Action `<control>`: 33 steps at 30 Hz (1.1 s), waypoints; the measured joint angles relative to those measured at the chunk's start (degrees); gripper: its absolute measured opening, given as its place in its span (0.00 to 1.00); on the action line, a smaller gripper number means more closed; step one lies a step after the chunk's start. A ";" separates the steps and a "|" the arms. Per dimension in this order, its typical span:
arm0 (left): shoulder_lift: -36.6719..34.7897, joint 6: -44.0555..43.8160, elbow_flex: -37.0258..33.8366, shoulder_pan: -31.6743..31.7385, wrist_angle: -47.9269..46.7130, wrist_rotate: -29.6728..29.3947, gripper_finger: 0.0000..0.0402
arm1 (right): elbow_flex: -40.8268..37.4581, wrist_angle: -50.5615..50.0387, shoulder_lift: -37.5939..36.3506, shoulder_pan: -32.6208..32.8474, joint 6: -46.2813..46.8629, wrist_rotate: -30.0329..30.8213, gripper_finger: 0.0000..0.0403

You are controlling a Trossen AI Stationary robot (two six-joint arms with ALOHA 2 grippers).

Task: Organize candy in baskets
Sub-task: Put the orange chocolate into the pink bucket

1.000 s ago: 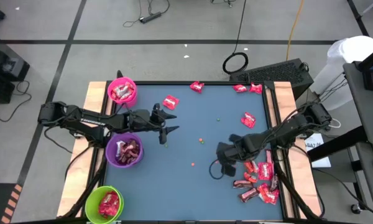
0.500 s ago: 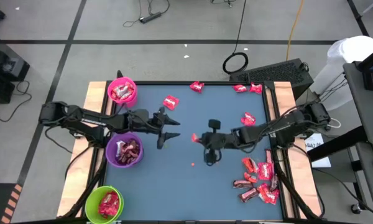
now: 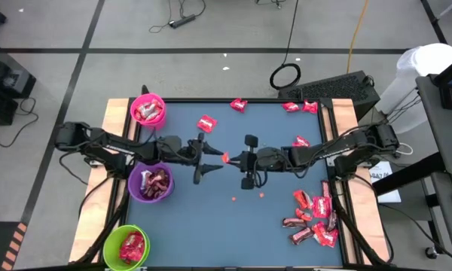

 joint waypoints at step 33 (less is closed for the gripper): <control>0.25 1.54 0.25 0.07 5.17 -0.26 0.22 | -0.04 7.63 0.35 -0.59 -0.98 -5.70 0.28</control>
